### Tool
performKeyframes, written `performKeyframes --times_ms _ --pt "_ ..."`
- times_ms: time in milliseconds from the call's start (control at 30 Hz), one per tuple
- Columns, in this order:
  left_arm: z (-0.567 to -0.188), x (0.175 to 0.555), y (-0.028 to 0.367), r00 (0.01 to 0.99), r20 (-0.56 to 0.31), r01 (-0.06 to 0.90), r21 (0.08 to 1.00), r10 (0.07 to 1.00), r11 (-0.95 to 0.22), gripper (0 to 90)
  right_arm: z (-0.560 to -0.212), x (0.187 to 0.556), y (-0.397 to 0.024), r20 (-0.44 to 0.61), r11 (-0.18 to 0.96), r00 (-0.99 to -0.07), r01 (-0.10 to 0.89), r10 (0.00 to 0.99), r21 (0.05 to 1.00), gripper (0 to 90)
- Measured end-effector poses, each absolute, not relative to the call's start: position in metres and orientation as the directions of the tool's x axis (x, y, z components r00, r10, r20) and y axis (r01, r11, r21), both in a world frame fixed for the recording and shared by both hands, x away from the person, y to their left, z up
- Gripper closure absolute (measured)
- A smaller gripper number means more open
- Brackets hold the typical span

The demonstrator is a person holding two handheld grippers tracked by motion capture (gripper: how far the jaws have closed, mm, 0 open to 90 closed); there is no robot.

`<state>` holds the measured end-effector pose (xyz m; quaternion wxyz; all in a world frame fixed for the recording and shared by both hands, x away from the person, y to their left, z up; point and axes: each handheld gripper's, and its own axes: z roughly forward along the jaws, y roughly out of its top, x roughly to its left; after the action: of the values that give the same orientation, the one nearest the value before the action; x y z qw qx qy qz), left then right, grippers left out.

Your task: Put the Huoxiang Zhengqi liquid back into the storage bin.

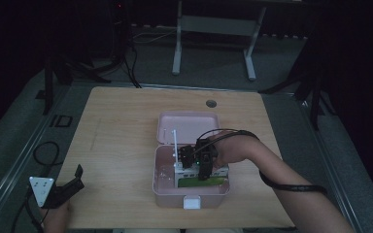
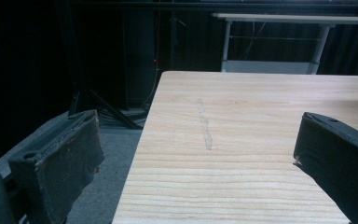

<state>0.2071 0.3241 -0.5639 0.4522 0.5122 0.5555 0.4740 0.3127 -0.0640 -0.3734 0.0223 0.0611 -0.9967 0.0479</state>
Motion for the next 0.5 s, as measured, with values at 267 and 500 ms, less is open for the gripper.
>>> performKeyframes --times_ms 267,500 --pt "-0.564 0.207 0.324 -0.064 -0.018 0.138 0.99 0.998 0.027 1.1 -0.424 0.32 -0.065 0.063 0.991 -0.996 -0.076 -0.07 -0.108 63.4" --pt "-0.564 0.207 0.324 -0.063 -0.015 0.139 0.99 0.998 0.024 1.1 -0.453 0.324 -0.066 0.047 0.992 -0.998 -0.046 -0.041 -0.119 63.4"
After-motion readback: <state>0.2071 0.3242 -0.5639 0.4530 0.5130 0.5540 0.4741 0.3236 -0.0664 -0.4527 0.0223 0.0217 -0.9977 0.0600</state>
